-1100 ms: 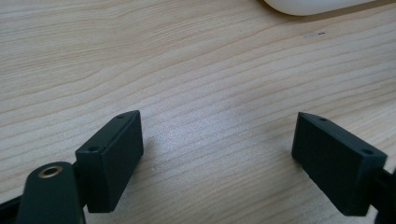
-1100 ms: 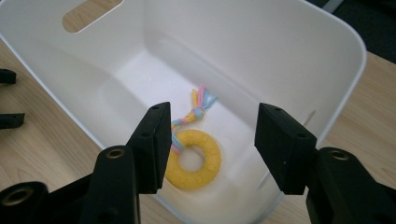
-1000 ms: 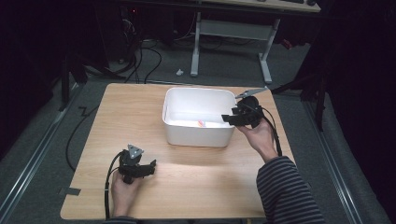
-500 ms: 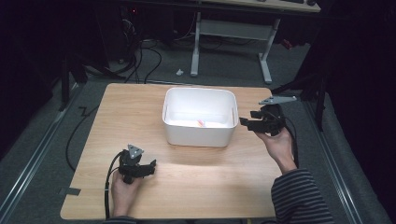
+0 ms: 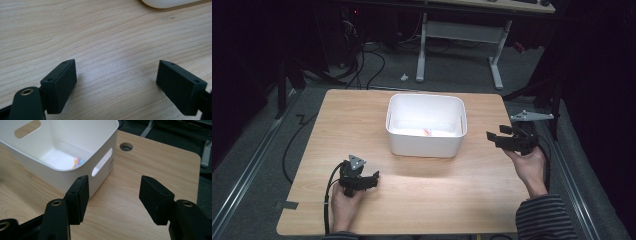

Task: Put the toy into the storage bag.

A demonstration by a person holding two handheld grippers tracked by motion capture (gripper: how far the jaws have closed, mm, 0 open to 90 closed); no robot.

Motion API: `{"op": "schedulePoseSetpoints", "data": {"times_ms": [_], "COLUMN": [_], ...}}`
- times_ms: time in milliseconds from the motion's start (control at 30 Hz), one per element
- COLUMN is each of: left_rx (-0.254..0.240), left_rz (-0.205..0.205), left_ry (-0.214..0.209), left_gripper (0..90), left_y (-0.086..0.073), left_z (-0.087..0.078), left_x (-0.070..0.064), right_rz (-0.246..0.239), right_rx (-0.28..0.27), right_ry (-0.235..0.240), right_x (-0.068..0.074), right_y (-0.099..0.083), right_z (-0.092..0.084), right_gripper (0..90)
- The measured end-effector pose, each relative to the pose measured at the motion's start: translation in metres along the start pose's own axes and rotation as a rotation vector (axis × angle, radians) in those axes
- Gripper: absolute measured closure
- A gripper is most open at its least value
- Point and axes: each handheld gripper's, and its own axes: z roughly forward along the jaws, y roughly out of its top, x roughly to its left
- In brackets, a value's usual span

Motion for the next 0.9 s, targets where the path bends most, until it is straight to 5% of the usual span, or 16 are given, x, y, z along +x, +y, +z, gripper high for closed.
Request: {"op": "schedulePoseSetpoints", "data": {"times_ms": [467, 900], "left_rx": [0.0, 0.0], "left_rz": [0.0, 0.0], "left_ry": [0.001, 0.002], "left_gripper": [16.8, 16.8], "left_y": [0.0, 0.0], "left_z": [0.0, 0.0], "left_x": [0.0, 0.0], "right_rz": [0.072, 0.151], "right_rx": [0.0, 0.077], "right_ry": [-0.003, 0.027], "right_x": [-0.015, -0.017], "right_y": [-0.047, -0.103], "right_z": [-0.007, 0.026], "right_gripper": [42.1, 41.3]}}
